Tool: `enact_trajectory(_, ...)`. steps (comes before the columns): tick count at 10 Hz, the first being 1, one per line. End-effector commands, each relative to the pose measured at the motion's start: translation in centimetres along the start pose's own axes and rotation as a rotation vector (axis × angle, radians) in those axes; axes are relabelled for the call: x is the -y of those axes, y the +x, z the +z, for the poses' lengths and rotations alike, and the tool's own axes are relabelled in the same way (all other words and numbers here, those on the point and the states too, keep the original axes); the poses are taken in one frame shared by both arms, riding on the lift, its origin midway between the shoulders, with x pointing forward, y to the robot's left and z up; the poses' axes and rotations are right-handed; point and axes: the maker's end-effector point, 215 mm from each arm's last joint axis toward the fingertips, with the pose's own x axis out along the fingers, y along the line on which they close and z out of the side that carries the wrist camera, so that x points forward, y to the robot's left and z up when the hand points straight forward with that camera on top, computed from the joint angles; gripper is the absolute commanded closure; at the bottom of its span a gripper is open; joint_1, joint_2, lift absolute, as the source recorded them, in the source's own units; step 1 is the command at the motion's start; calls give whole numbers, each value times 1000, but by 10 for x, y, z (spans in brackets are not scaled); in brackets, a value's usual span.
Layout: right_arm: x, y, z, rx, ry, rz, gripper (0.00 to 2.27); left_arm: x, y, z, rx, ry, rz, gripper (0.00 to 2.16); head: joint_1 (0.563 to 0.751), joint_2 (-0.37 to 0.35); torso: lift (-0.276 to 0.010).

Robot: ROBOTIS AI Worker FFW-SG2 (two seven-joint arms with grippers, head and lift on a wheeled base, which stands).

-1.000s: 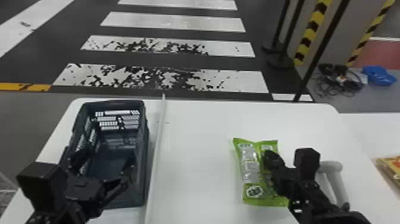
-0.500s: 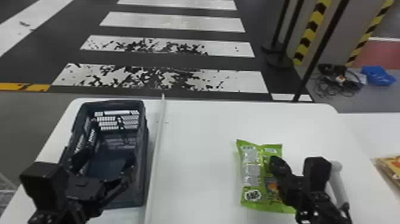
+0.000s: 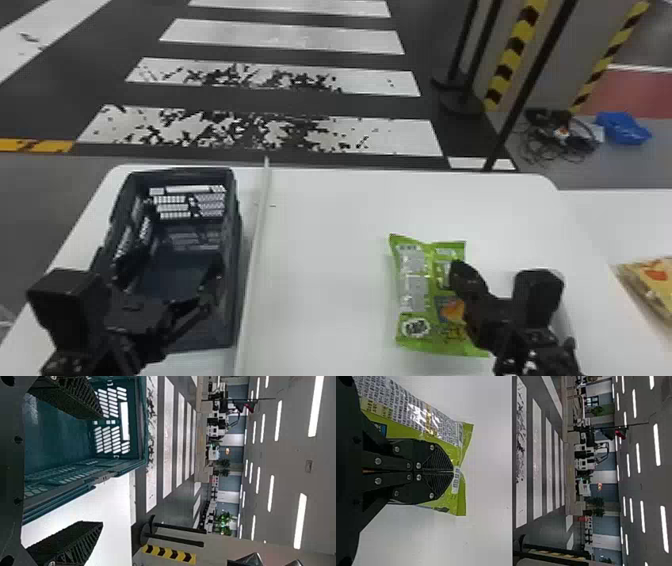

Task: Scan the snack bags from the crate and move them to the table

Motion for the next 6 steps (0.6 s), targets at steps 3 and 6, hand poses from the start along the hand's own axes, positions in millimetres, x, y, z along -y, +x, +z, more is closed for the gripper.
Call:
enact_trajectory(3,-8,15,11,-4,-4,13,2240,1,-2,-3,-4,0,0,33,695,-71,-95)
enact_trajectory(6,-14,24,-18,-42,-3,24,2240,2,-3,-3,-2,-6,1,33,695,-60,-95)
